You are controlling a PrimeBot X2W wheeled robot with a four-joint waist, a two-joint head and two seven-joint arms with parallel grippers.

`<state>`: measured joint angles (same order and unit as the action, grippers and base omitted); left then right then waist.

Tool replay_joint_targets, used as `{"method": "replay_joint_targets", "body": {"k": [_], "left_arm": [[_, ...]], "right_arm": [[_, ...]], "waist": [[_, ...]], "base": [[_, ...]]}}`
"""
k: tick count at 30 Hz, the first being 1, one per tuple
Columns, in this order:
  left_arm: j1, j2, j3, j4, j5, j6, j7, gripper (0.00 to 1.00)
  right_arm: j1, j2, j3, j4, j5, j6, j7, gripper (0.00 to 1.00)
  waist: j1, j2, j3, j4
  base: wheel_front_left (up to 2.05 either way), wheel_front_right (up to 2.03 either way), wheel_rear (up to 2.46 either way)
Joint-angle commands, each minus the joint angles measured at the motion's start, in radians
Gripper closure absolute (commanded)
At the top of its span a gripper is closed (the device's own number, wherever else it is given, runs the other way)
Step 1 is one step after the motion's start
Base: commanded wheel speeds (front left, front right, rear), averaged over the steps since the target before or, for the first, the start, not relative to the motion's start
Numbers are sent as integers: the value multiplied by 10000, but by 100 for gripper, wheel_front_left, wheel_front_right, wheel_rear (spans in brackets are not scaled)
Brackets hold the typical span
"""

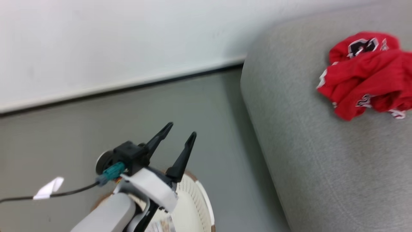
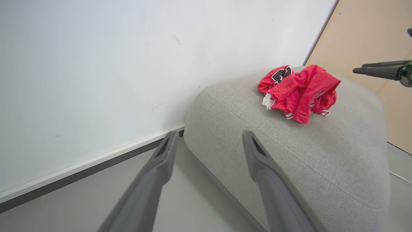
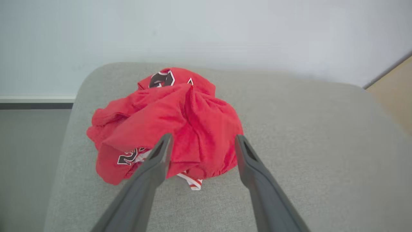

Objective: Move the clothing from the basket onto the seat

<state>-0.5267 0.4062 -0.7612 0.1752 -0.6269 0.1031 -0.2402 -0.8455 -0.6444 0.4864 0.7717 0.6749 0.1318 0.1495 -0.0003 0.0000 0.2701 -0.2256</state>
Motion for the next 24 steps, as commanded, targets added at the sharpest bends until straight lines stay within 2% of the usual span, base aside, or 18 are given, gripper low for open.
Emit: {"method": "replay_joint_targets", "body": {"k": [1, 5, 12, 16, 21, 22, 24], "left_arm": [[324, 127, 91, -81, -113, 92, -97, 0], [820, 196, 597, -287, -436, 352, -169, 0], [1771, 482, 1699, -776, -720, 815, -244, 0], [2429, 600, 2432, -1123, -777, 955, -237, 0], [3047, 619, 3080, -1434, -736, 999, -238, 0], [3333, 559, 3378, -1546, -604, 975, -240, 0], [3649, 413, 3723, -1668, -517, 887, -239, 0]], "right_arm": [[298, -168, -20, -338, 107, -23, -272, 0], [806, -338, -417, -1303, 218, -23, -1286, 0], [1963, 154, -1416, -2915, -119, -22, -2493, 0], [2934, 646, -2149, -3876, -381, -23, -2975, 0], [3894, 1076, -2659, -4743, -1014, -23, -2958, 0], [4536, 1508, -2995, -5182, -1213, -23, -3024, 0], [5129, 1790, -3275, -5631, -1616, -23, -3082, 0]], "waist": [[3, 0, -995, -166], [3, 0, -1525, -65], [3, 0, -2296, 318], [3, 0, -2656, 714], [3, 0, -2840, 1116], [3, 0, -2949, 1391], [3, 0, -3019, 1613]], "base": [[0, 0, 0], [0, 0, 0], [0, 0, 0], [0, 0, 0], [0, 0, 0], [0, 0, 0], [0, 0, 0]]}}
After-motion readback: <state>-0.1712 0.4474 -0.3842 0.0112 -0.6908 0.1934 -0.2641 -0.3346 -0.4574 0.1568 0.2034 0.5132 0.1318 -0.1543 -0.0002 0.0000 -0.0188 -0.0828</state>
